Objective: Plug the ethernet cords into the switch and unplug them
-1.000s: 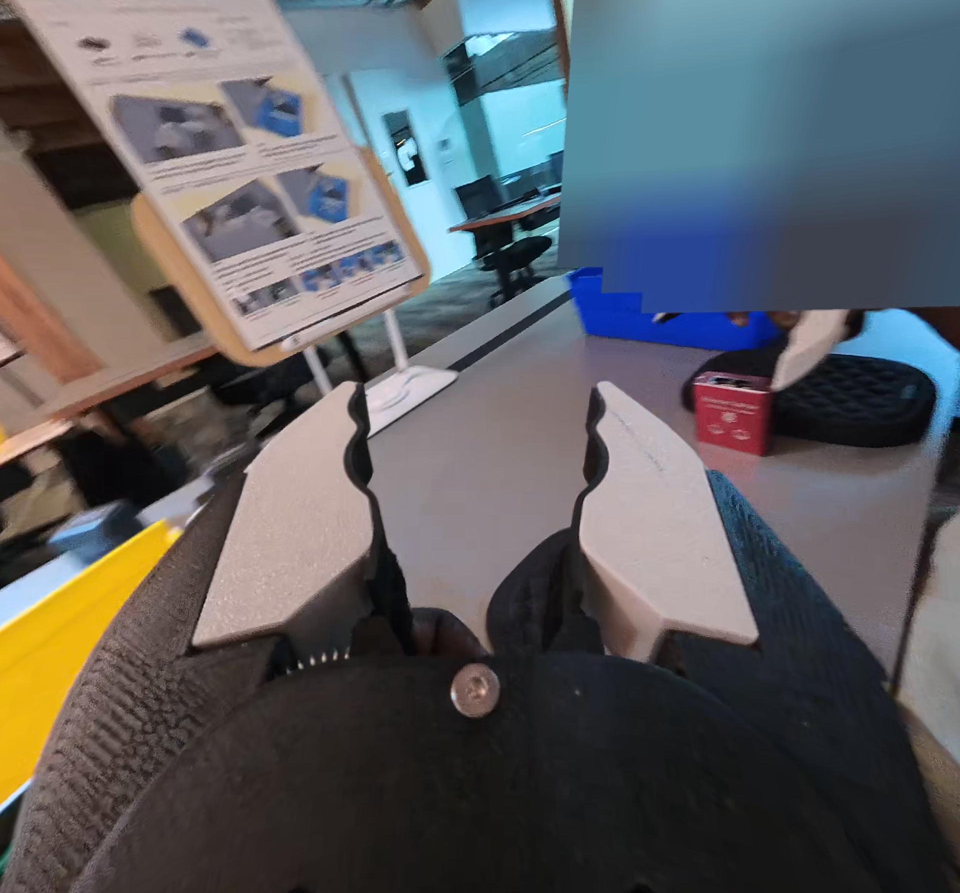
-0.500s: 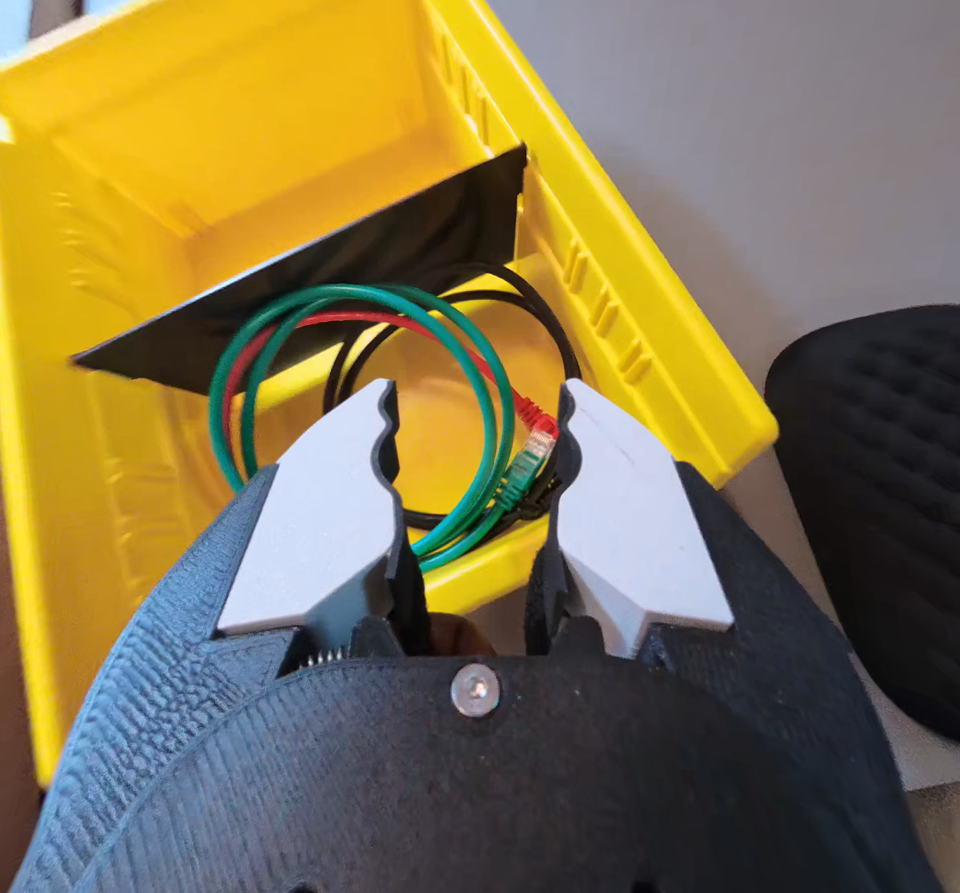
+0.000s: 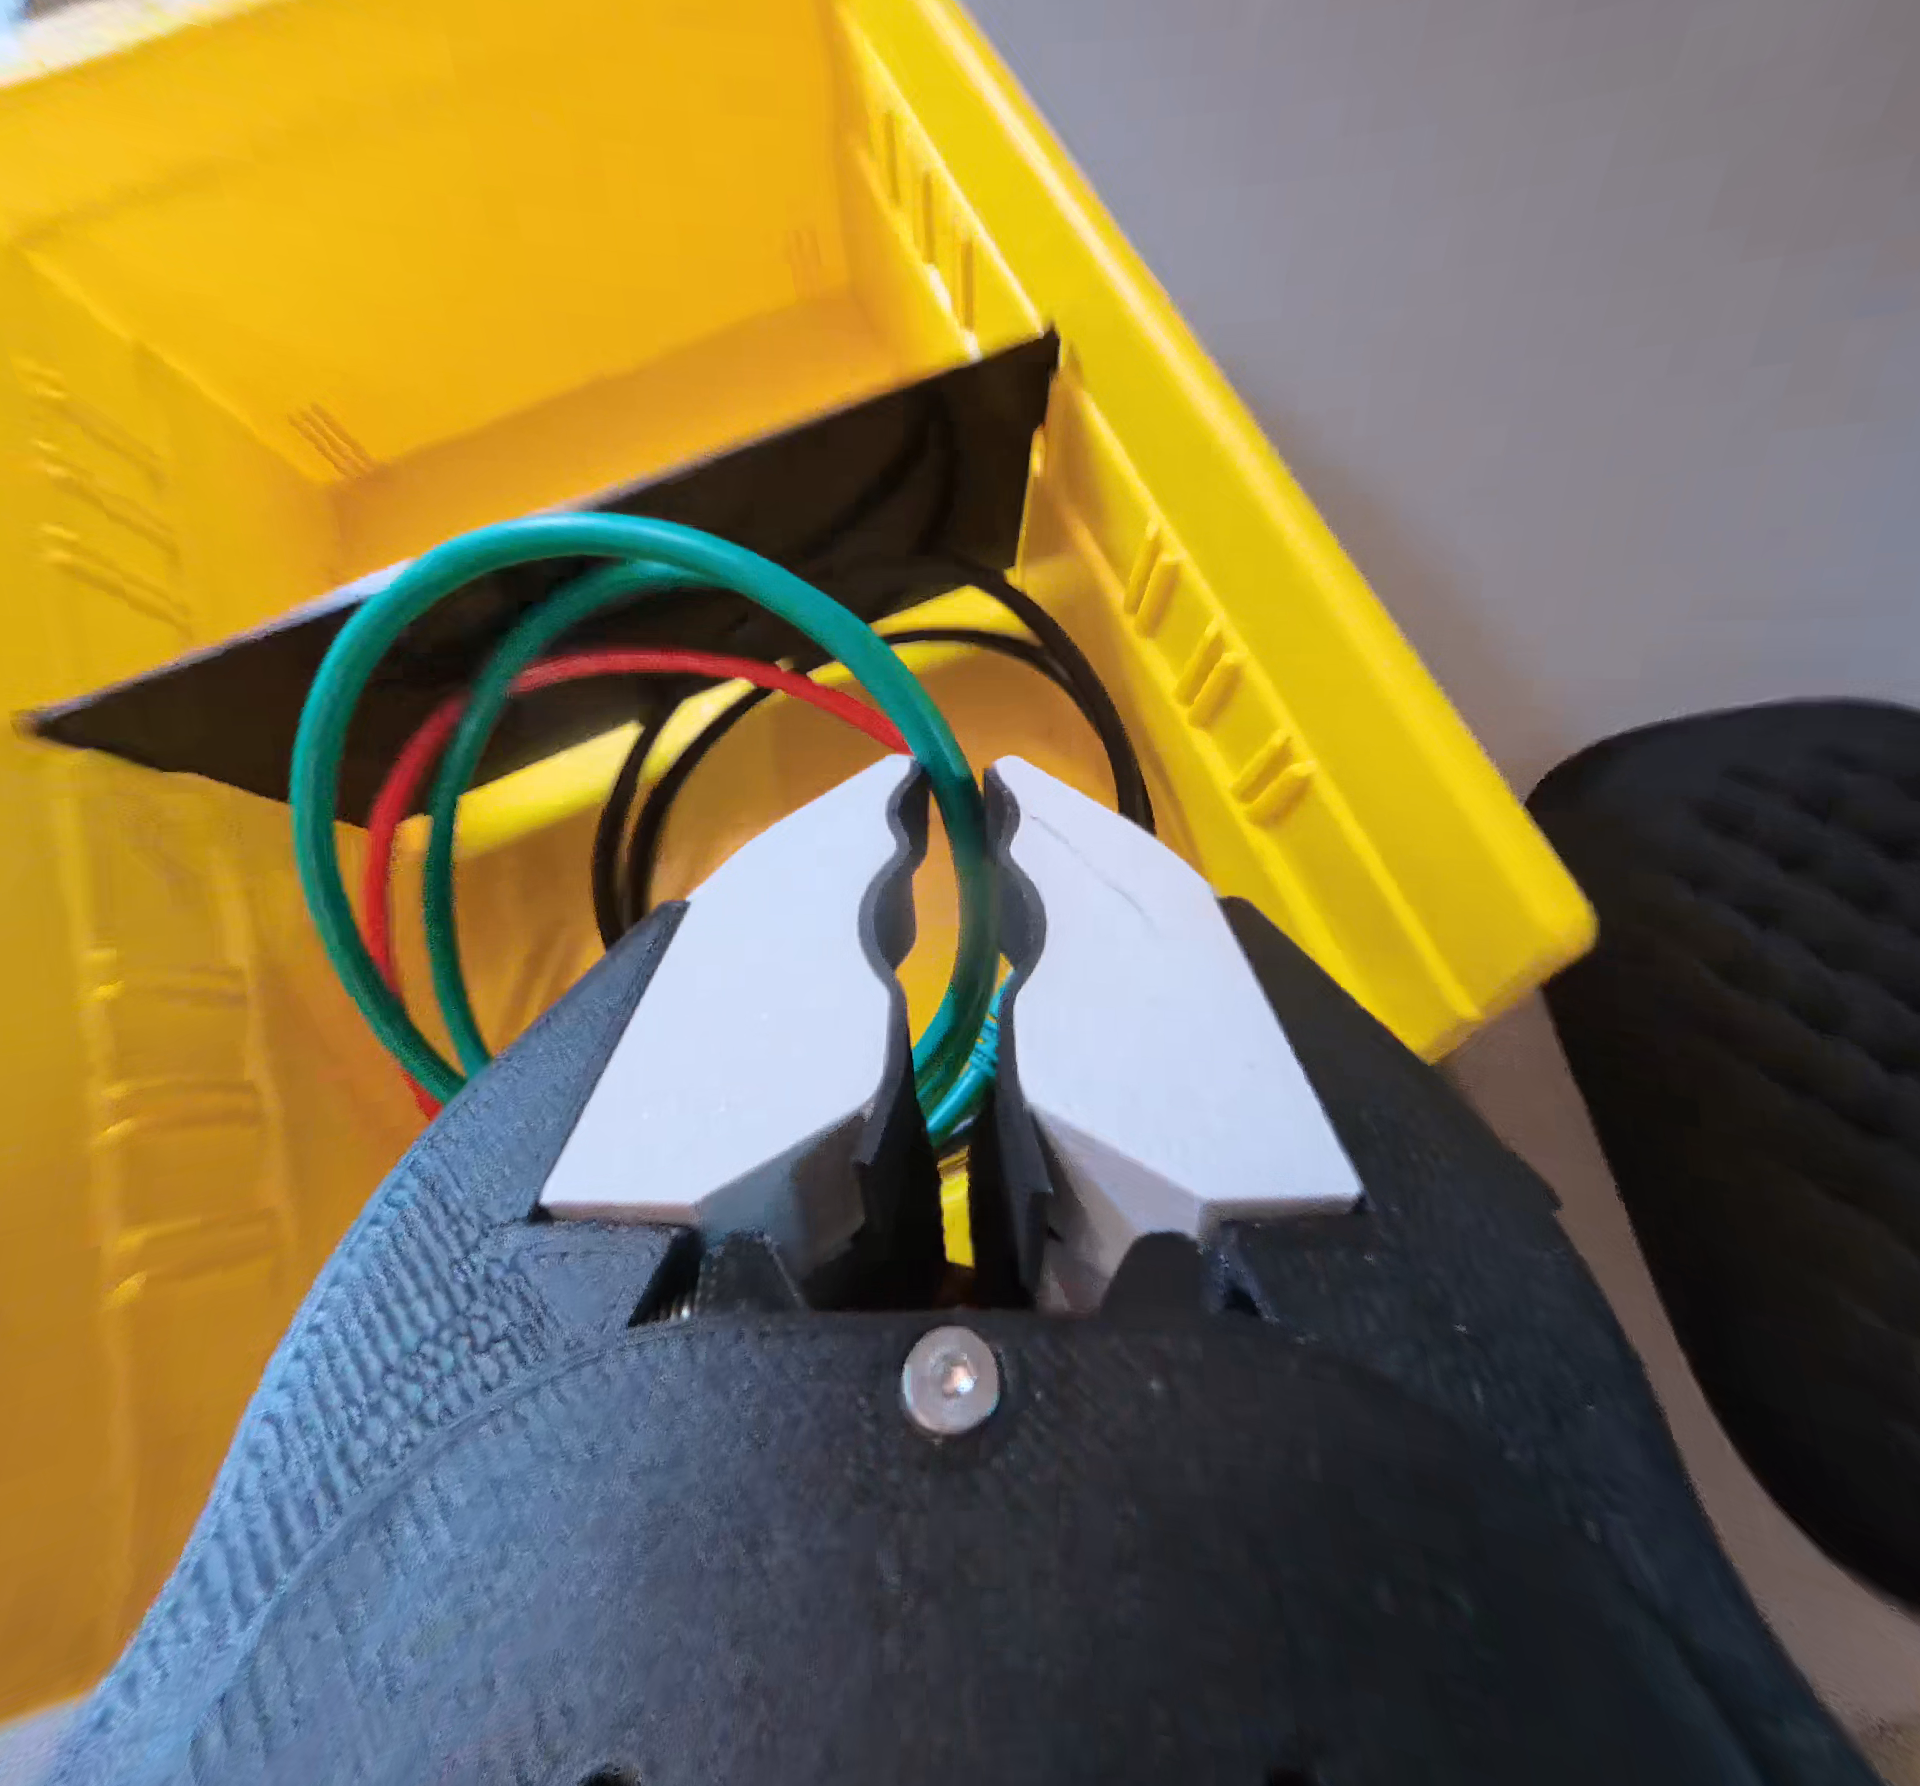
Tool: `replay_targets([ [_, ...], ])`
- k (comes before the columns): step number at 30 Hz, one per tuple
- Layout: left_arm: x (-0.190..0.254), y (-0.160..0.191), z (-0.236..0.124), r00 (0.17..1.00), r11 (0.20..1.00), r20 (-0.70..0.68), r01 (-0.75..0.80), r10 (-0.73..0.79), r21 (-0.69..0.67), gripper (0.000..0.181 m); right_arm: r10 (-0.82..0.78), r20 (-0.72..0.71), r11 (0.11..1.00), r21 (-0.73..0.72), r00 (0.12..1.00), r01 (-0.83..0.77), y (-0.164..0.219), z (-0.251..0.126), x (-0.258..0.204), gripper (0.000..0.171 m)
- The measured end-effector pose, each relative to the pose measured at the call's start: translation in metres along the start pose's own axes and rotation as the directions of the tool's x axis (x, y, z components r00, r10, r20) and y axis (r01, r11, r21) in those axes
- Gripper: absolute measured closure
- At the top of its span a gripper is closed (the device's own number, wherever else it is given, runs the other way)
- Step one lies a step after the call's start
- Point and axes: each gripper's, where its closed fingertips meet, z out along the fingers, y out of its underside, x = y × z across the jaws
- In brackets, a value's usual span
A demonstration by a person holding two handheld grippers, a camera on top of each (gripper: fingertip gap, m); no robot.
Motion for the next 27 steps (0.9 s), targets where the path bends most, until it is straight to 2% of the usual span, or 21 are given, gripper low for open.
replay_targets([
  [3,-0.001,-0.033,-0.039,0.999,0.962,-0.016,0.047,-0.044,0.270,0.173,-0.009,0.001,1.000,-0.008,1.000,0.009,0.001,0.001,-0.001,0.088],
  [5,0.005,-0.057,-0.072,0.995,0.881,-0.072,0.088,-0.062,0.465,0.175,-0.012,0.001,1.000,-0.011,1.000,0.012,0.001,0.001,-0.001,0.088],
  [8,0.019,-0.082,-0.119,0.989,0.737,-0.145,0.112,-0.019,0.666,0.175,-0.021,-0.002,1.000,-0.015,1.000,0.021,0.001,0.001,-0.002,0.089],
  [13,0.061,-0.109,-0.185,0.932,0.485,-0.347,0.258,0.102,0.836,0.175,-0.048,-0.008,0.998,-0.036,0.999,0.048,0.002,0.003,-0.003,0.090],
  [17,0.096,-0.120,-0.213,0.833,0.345,-0.520,0.439,0.191,0.830,0.175,-0.093,-0.016,0.995,-0.026,0.996,0.093,-0.006,0.004,-0.007,0.089],
  [19,0.116,-0.123,-0.217,0.736,0.325,-0.636,0.557,0.234,0.764,0.176,-0.121,-0.014,0.993,0.006,0.993,0.121,-0.019,0.005,-0.012,0.090],
  [21,0.135,-0.126,-0.213,0.647,0.341,-0.720,0.638,0.251,0.691,0.175,-0.160,-0.007,0.985,0.057,0.987,0.160,-0.036,0.006,-0.022,0.094],
  [24,0.171,-0.128,-0.197,0.548,0.432,-0.796,0.672,0.257,0.602,0.176,-0.281,0.009,0.953,0.121,0.960,0.278,-0.061,0.013,-0.047,0.102],
  [27,0.209,-0.127,-0.178,0.480,0.525,-0.840,0.662,0.251,0.535,0.175,-0.501,-0.014,0.858,0.124,0.865,0.499,-0.072,0.027,-0.076,0.111],
])
